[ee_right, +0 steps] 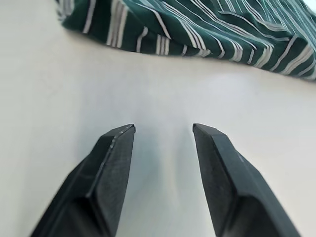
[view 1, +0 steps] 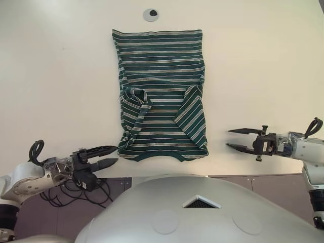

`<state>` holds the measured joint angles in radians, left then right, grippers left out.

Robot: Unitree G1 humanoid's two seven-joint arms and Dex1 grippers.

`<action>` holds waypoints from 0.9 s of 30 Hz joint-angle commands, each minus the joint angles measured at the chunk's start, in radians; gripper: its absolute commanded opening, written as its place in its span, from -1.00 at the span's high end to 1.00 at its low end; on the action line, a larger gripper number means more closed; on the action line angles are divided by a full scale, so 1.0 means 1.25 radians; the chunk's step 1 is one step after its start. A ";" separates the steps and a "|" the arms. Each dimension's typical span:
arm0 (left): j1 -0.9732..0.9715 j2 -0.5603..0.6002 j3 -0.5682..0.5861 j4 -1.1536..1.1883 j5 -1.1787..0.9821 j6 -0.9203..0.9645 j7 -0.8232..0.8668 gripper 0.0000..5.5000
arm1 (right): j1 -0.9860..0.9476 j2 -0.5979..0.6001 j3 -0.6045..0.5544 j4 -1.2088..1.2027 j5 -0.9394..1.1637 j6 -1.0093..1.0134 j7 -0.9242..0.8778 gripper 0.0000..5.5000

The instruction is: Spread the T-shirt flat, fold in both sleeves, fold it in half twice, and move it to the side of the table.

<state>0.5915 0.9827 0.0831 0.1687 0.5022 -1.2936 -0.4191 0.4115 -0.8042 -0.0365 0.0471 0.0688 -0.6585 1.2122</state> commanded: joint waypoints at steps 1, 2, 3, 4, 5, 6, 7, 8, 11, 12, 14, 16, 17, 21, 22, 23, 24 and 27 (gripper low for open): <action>0.009 0.018 -0.011 0.012 0.034 0.014 -0.003 0.10 | 0.035 -0.027 0.046 0.009 -0.050 -0.080 -0.015 0.22; 0.005 0.019 -0.015 0.018 0.038 0.015 -0.002 0.10 | 0.041 -0.028 0.057 0.006 -0.056 -0.099 -0.024 0.22; 0.002 0.018 -0.020 0.020 0.041 0.019 -0.003 0.10 | 0.045 -0.026 0.069 0.005 -0.062 -0.117 -0.032 0.22; -0.003 0.016 -0.027 0.021 0.043 0.025 -0.003 0.10 | 0.045 -0.025 0.080 0.005 -0.071 -0.136 -0.043 0.22; -0.008 0.014 -0.033 0.022 0.046 0.029 -0.002 0.10 | 0.043 -0.024 0.089 0.009 -0.079 -0.151 -0.053 0.22; -0.012 0.010 -0.040 0.022 0.049 0.032 -0.001 0.10 | 0.039 -0.021 0.097 0.013 -0.094 -0.172 -0.069 0.22; -0.016 0.007 -0.046 0.021 0.052 0.033 0.001 0.10 | 0.034 -0.021 0.103 0.017 -0.108 -0.188 -0.084 0.22; -0.018 0.003 -0.050 0.017 0.056 0.036 0.003 0.10 | 0.025 -0.018 0.107 0.023 -0.123 -0.204 -0.100 0.22; -0.035 -0.008 -0.059 0.011 0.080 0.046 0.014 0.10 | 0.007 -0.017 0.127 0.039 -0.160 -0.233 -0.143 0.22; -0.039 -0.007 -0.066 0.013 0.084 0.049 0.015 0.10 | 0.000 -0.015 0.135 0.042 -0.174 -0.243 -0.156 0.22; -0.043 -0.006 -0.077 0.017 0.086 0.054 0.017 0.10 | -0.016 -0.013 0.152 0.051 -0.196 -0.256 -0.179 0.22; -0.051 -0.004 -0.090 0.015 0.082 0.063 0.016 0.10 | -0.037 -0.008 0.169 0.062 -0.219 -0.269 -0.203 0.22; -0.055 -0.003 -0.097 0.012 0.078 0.068 0.014 0.17 | -0.047 -0.007 0.178 0.067 -0.228 -0.274 -0.214 0.20; -0.063 0.007 -0.122 -0.009 0.055 0.090 0.003 0.34 | -0.070 -0.016 0.219 0.079 -0.254 -0.287 -0.243 0.20; -0.060 0.010 -0.126 -0.017 0.049 0.097 0.001 0.42 | -0.075 -0.019 0.228 0.080 -0.258 -0.289 -0.249 0.20; -0.057 0.013 -0.129 -0.024 0.046 0.102 0.000 0.45 | -0.079 -0.022 0.236 0.080 -0.260 -0.290 -0.253 0.20; -0.055 0.016 -0.131 -0.031 0.041 0.109 -0.002 0.49 | -0.082 -0.024 0.244 0.081 -0.261 -0.291 -0.256 0.20; -0.051 0.028 -0.145 -0.053 0.018 0.132 -0.013 0.68 | -0.091 -0.029 0.268 0.078 -0.274 -0.294 -0.268 0.20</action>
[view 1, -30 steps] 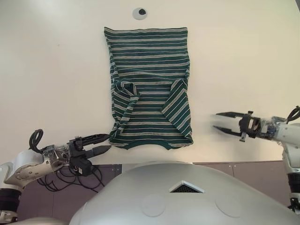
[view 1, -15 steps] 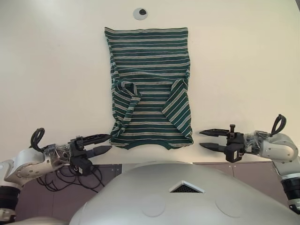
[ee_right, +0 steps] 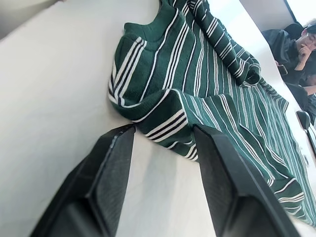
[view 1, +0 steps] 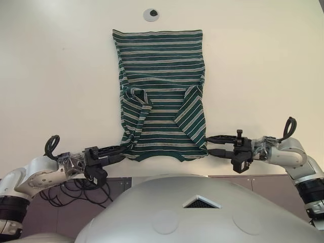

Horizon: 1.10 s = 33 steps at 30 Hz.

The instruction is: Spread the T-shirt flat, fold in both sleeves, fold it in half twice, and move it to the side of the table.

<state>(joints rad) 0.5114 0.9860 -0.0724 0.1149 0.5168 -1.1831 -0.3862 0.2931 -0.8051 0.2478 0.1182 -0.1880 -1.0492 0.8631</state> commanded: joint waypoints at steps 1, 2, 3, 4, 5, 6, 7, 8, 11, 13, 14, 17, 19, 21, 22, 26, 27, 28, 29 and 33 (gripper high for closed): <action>0.015 0.028 -0.023 -0.015 0.000 0.050 -0.043 0.73 | 0.000 -0.029 0.046 0.022 -0.074 0.016 0.006 0.20; 0.017 0.031 -0.025 -0.019 -0.006 0.055 -0.047 0.77 | -0.004 -0.029 0.051 0.023 -0.078 0.014 0.002 0.20; 0.015 0.034 -0.028 -0.022 -0.012 0.061 -0.051 0.82 | -0.007 -0.030 0.058 0.023 -0.080 0.015 -0.002 0.20; 0.014 0.036 -0.031 -0.025 -0.018 0.065 -0.054 0.87 | -0.010 -0.031 0.063 0.024 -0.083 0.015 -0.006 0.28; 0.013 0.038 -0.034 -0.028 -0.023 0.069 -0.056 0.93 | -0.012 -0.033 0.068 0.025 -0.084 0.016 -0.009 0.32; 0.013 0.039 -0.037 -0.029 -0.027 0.072 -0.057 0.99 | -0.014 -0.035 0.073 0.024 -0.085 0.016 -0.012 0.41; 0.013 0.040 -0.039 -0.030 -0.028 0.074 -0.057 1.00 | -0.016 -0.037 0.077 0.024 -0.086 0.017 -0.016 0.45; 0.013 0.040 -0.040 -0.030 -0.029 0.074 -0.057 1.00 | -0.018 -0.039 0.081 0.022 -0.085 0.018 -0.019 0.53; 0.013 0.035 -0.044 -0.023 -0.025 0.071 -0.053 1.00 | -0.025 -0.048 0.094 0.018 -0.082 0.025 -0.031 0.72; 0.012 0.032 -0.047 -0.018 -0.024 0.068 -0.049 1.00 | -0.026 -0.053 0.100 0.014 -0.070 0.040 -0.031 0.83; 0.013 0.031 -0.052 -0.019 -0.032 0.068 -0.050 1.00 | -0.027 -0.056 0.104 0.014 -0.062 0.046 -0.031 0.90; 0.043 0.039 -0.096 -0.089 -0.150 0.134 -0.094 1.00 | -0.019 -0.071 0.123 -0.010 0.044 0.109 0.001 1.00; 0.068 0.072 -0.143 -0.150 -0.292 0.228 -0.162 1.00 | -0.002 -0.095 0.131 -0.054 0.166 0.219 0.049 1.00; 0.094 0.102 -0.179 -0.196 -0.447 0.336 -0.240 1.00 | 0.018 -0.124 0.129 -0.114 0.294 0.341 0.102 1.00; 0.115 0.128 -0.193 -0.212 -0.527 0.403 -0.294 1.00 | 0.034 -0.153 0.126 -0.167 0.393 0.428 0.139 1.00; 0.217 0.295 -0.157 -0.342 -0.909 0.643 -0.507 1.00 | 0.096 -0.296 0.060 -0.351 0.763 0.722 0.304 1.00; 0.239 0.324 -0.122 -0.372 -0.986 0.675 -0.548 1.00 | 0.107 -0.319 0.035 -0.376 0.828 0.767 0.336 1.00; 0.253 0.339 -0.084 -0.392 -1.051 0.694 -0.593 1.00 | 0.115 -0.332 0.012 -0.396 0.885 0.805 0.361 1.00; 0.263 0.343 -0.052 -0.407 -1.101 0.716 -0.628 1.00 | 0.120 -0.336 -0.009 -0.411 0.927 0.837 0.374 1.00; 0.233 0.276 0.052 -0.411 -1.171 0.785 -0.672 1.00 | 0.049 -0.248 -0.069 -0.425 0.982 0.928 0.308 1.00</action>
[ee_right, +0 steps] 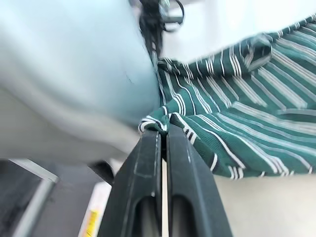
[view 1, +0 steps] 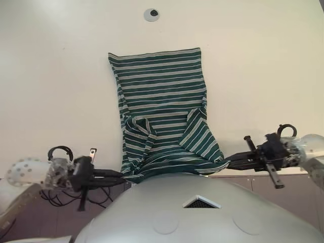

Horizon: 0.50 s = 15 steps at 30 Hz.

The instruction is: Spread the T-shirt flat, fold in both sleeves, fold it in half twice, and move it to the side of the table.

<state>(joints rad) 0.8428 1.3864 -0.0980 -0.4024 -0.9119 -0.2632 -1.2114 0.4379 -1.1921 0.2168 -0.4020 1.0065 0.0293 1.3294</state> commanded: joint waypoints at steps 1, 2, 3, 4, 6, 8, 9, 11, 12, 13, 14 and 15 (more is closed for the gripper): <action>-0.066 -0.072 0.086 0.021 -0.027 0.067 -0.003 1.00 | -0.112 0.103 -0.046 0.005 0.009 0.085 -0.114 1.00; -0.126 -0.111 0.091 0.052 -0.022 0.091 0.022 1.00 | -0.170 0.146 -0.039 0.032 -0.025 0.111 -0.169 1.00; -0.180 -0.145 0.092 0.080 -0.006 0.111 0.041 1.00 | -0.219 0.183 -0.033 0.058 -0.054 0.138 -0.213 1.00; -0.261 -0.187 0.080 0.126 0.038 0.135 0.089 1.00 | -0.269 0.221 -0.025 0.096 -0.090 0.158 -0.253 1.00; -0.422 -0.273 0.050 0.223 0.124 0.174 0.154 1.00 | -0.358 0.292 -0.016 0.181 -0.152 0.190 -0.308 1.00; -0.596 -0.363 0.015 0.332 0.193 0.214 0.194 1.00 | -0.457 0.367 -0.005 0.291 -0.215 0.209 -0.349 1.00; -0.664 -0.397 0.000 0.385 0.231 0.222 0.206 1.00 | -0.496 0.397 0.000 0.339 -0.243 0.212 -0.359 1.00; -0.779 -0.454 -0.022 0.499 0.309 0.226 0.223 1.00 | -0.564 0.452 0.007 0.431 -0.302 0.210 -0.378 1.00; -0.819 -0.476 -0.025 0.542 0.337 0.226 0.230 1.00 | -0.587 0.473 0.006 0.467 -0.326 0.209 -0.382 1.00; -0.860 -0.498 -0.031 0.583 0.368 0.224 0.234 1.00 | -0.615 0.495 0.006 0.516 -0.357 0.201 -0.389 1.00; -0.902 -0.520 -0.036 0.631 0.400 0.218 0.245 1.00 | -0.644 0.515 0.004 0.568 -0.387 0.193 -0.403 1.00; -0.930 -0.536 -0.036 0.664 0.425 0.212 0.249 1.00 | -0.663 0.530 -0.001 0.605 -0.409 0.187 -0.410 1.00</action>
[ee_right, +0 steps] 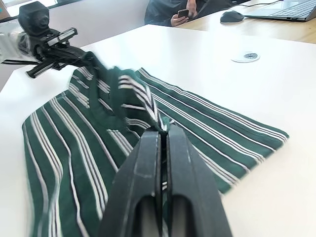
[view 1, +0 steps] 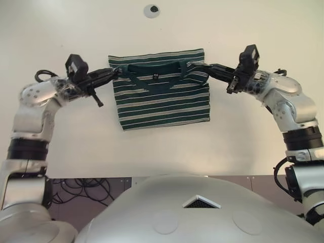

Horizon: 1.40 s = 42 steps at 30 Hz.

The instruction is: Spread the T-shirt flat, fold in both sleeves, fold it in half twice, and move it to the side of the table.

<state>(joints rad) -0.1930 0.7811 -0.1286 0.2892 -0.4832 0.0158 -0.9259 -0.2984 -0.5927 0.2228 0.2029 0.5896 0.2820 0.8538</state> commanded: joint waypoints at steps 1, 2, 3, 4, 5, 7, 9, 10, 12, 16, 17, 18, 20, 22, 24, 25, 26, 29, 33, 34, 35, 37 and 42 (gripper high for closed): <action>-0.141 -0.071 -0.017 0.159 0.114 -0.018 0.029 1.00 | -0.100 0.066 -0.010 0.174 -0.106 -0.030 -0.039 1.00; -0.176 -0.089 -0.025 0.209 0.144 -0.020 0.035 1.00 | -0.125 0.080 -0.013 0.225 -0.132 -0.050 -0.044 1.00; -0.204 -0.106 -0.030 0.251 0.170 -0.024 0.044 1.00 | -0.146 0.092 -0.016 0.269 -0.156 -0.069 -0.044 1.00; -0.224 -0.120 -0.036 0.285 0.192 -0.024 0.046 1.00 | -0.164 0.102 -0.017 0.309 -0.177 -0.090 -0.042 1.00; -0.236 -0.131 -0.042 0.312 0.214 -0.024 0.048 1.00 | -0.181 0.115 -0.022 0.345 -0.192 -0.100 -0.041 1.00; -0.247 -0.146 -0.048 0.346 0.252 -0.023 0.051 1.00 | -0.216 0.139 -0.028 0.423 -0.227 -0.135 -0.049 1.00; -0.253 -0.150 -0.048 0.366 0.277 -0.022 0.055 0.89 | -0.248 0.160 -0.048 0.492 -0.246 -0.168 -0.061 0.91; -0.259 -0.154 -0.040 0.379 0.284 -0.017 0.063 0.85 | -0.267 0.169 -0.063 0.528 -0.252 -0.188 -0.071 0.86; -0.269 -0.159 -0.023 0.400 0.293 -0.006 0.075 0.76 | -0.298 0.182 -0.091 0.587 -0.262 -0.220 -0.092 0.76; -0.287 -0.169 0.030 0.413 0.279 0.019 0.108 0.45 | -0.342 0.200 -0.145 0.662 -0.271 -0.278 -0.116 0.42; -0.288 -0.173 0.045 0.412 0.272 0.022 0.114 0.41 | -0.347 0.203 -0.153 0.671 -0.276 -0.296 -0.120 0.37; -0.289 -0.174 0.061 0.407 0.266 0.024 0.123 0.36 | -0.346 0.207 -0.155 0.672 -0.283 -0.320 -0.122 0.31; -0.296 -0.180 0.100 0.397 0.251 0.017 0.154 0.25 | -0.327 0.213 -0.142 0.653 -0.313 -0.395 -0.113 0.17; -0.295 -0.192 0.145 0.353 0.219 -0.026 0.163 0.17 | -0.291 0.214 -0.100 0.608 -0.368 -0.495 -0.094 0.03; -0.201 -0.214 0.159 0.113 0.095 -0.021 0.041 0.17 | -0.255 0.192 -0.022 0.570 -0.487 -0.611 -0.111 0.01; -0.146 -0.216 0.145 0.000 0.052 -0.012 -0.011 0.17 | -0.247 0.180 0.008 0.566 -0.539 -0.647 -0.127 0.01; -0.075 -0.203 0.101 -0.112 0.030 0.000 -0.066 0.17 | -0.246 0.164 0.038 0.573 -0.593 -0.670 -0.153 0.01; 0.061 -0.151 -0.038 -0.256 0.090 -0.015 -0.157 0.17 | -0.251 0.127 0.097 0.598 -0.710 -0.698 -0.209 0.01; 0.125 -0.048 -0.224 -0.186 0.448 -0.117 -0.122 0.17 | -0.231 0.086 0.143 0.570 -0.773 -0.718 -0.171 0.01; 0.118 -0.024 -0.252 -0.158 0.542 -0.146 -0.089 0.17 | -0.212 0.070 0.153 0.541 -0.767 -0.730 -0.135 0.01; 0.104 -0.008 -0.271 -0.133 0.615 -0.172 -0.055 0.17 | -0.193 0.051 0.165 0.508 -0.761 -0.752 -0.098 0.01; 0.056 0.022 -0.299 -0.062 0.755 -0.222 0.047 0.17 | -0.128 0.005 0.182 0.396 -0.727 -0.761 -0.013 0.01; -0.101 0.099 -0.360 0.107 1.028 -0.341 0.336 0.17 | 0.135 -0.150 0.260 -0.140 -0.407 -0.532 0.257 0.01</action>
<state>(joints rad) -0.2600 0.7642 -0.4425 0.1553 0.3735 -0.3790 -0.7146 -0.3848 -0.6064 0.4187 0.4894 -0.1472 -0.5862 0.9014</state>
